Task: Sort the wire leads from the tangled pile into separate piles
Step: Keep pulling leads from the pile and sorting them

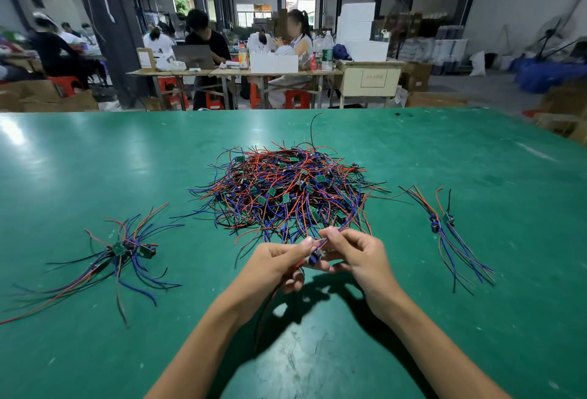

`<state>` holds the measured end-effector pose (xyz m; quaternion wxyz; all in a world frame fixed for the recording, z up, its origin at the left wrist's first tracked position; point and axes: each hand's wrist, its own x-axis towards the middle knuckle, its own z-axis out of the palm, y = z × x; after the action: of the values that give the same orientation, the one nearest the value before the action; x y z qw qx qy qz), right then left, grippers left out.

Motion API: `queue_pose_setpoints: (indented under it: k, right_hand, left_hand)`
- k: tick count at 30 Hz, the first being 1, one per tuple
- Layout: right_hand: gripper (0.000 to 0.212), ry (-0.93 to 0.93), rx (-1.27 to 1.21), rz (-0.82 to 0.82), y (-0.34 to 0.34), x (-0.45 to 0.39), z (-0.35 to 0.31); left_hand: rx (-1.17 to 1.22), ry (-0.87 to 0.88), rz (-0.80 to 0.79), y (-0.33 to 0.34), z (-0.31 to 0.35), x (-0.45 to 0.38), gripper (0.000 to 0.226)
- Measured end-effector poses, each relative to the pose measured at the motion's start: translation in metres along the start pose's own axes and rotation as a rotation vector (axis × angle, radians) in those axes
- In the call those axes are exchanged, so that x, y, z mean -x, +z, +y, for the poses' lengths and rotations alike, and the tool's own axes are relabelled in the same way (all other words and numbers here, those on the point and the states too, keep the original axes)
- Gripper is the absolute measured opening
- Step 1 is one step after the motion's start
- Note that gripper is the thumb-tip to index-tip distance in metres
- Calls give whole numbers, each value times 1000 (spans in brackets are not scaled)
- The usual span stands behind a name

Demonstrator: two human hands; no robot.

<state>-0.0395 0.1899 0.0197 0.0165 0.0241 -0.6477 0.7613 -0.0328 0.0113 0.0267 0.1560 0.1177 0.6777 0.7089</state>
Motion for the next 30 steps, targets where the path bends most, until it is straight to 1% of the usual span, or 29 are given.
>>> queue_pose_setpoints:
  k: [2,4,6,9,11,13,15,18,20,22,27,30]
  right_hand:
    - [19,-6,-17,98,-4,-2,-3]
    - [18,3,-79,183,-9,-5,-5]
    - [17,15,-121,218,-13,-7,-6]
    - [19,22,-131,223,-14,-9,-4]
    - [21,21,-134,216,-13,-8,-3]
    - [27,16,-141,213,-13,-8,-4]
    - [32,9,-158,219,-13,-9,-4]
    - [38,-7,-188,250,-14,-11,-4]
    - [37,-20,-204,277,-16,-12,-5]
    - [35,-31,-203,290,-17,-13,-5]
    - [36,-38,-197,319,-17,-13,-5]
    - [34,-42,-189,315,-16,-12,-5]
  left_hand:
    - [-57,55,49,-5,-3,-1,22]
    - [-186,116,141,-11,-6,-3,14]
    - [-340,180,222,-17,-7,-5,12]
    - [-418,242,250,-23,-6,-6,13]
    - [-444,250,233,-26,-6,-5,15]
    - [-457,214,217,-28,-8,-5,17]
    - [-413,172,197,-29,-8,-6,17]
    - [-384,176,144,-28,-6,-4,16]
    - [-448,194,92,-28,-4,-2,15]
    - [-526,192,38,-29,-3,-1,20]
    - [-591,100,-118,-24,-2,3,29]
    - [-610,103,-151,-22,-1,3,30]
